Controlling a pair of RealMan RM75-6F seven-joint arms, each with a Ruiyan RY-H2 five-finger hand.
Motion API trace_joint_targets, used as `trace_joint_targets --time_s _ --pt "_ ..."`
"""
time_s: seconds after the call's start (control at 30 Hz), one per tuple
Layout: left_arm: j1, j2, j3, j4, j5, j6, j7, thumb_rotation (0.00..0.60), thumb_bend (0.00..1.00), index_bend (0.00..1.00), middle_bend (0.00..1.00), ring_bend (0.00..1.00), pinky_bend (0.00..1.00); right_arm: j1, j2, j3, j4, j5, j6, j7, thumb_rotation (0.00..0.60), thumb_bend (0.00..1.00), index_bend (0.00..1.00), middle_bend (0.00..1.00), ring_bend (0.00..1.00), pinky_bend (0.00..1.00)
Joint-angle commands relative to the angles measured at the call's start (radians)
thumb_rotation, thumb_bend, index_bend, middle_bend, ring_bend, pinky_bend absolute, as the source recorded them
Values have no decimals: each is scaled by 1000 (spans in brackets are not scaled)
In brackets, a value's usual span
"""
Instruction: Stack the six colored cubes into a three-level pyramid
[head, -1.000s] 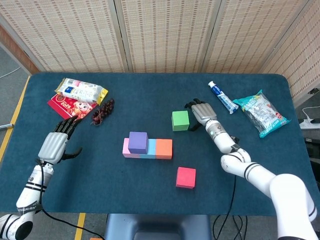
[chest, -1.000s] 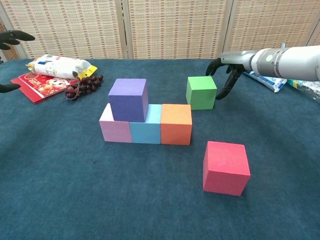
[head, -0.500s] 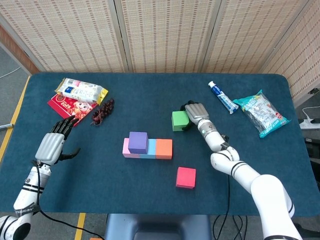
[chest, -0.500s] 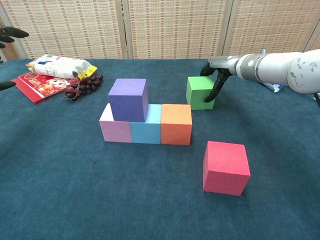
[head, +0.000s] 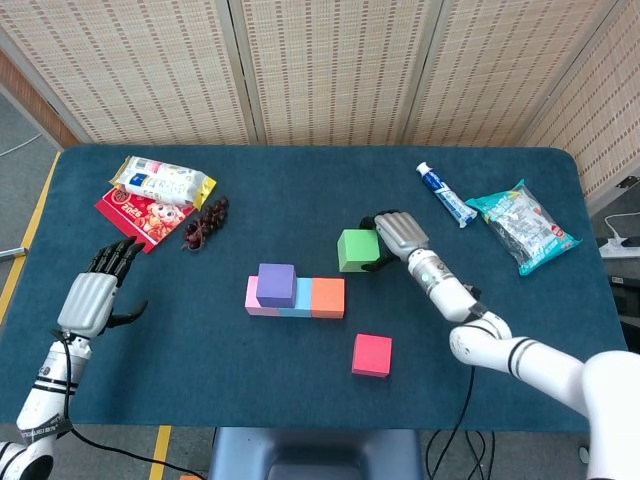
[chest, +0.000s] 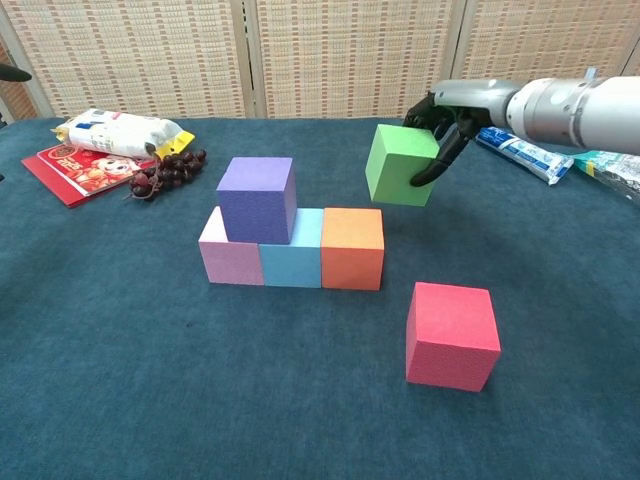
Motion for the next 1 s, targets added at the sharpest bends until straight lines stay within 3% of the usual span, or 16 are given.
trace_joint_targets --time_s 0.03,0.17,0.4,0.67,1.0 --pt "10 5 6 1 9 6 11 600 307 51 0 0 112 -102 217 -3 -353 118 162 -141 600 244 632 522 369 319" --pt "21 11 31 -11 48 6 18 600 308 52 0 0 111 -114 252 -21 -511 203 267 -261 600 261 647 532 382 318" --pt "38 15 49 -29 102 28 15 600 309 49 0 0 108 -79 235 -43 -650 339 377 -436 600 262 648 534 387 319" --pt "57 23 54 -32 131 50 0 600 309 45 0 0 105 -9 167 -43 -657 464 410 -540 600 262 640 534 386 319" --pt "75 22 50 -31 137 59 -17 600 308 43 0 0 105 74 96 -28 -588 575 392 -592 600 262 638 534 387 313"
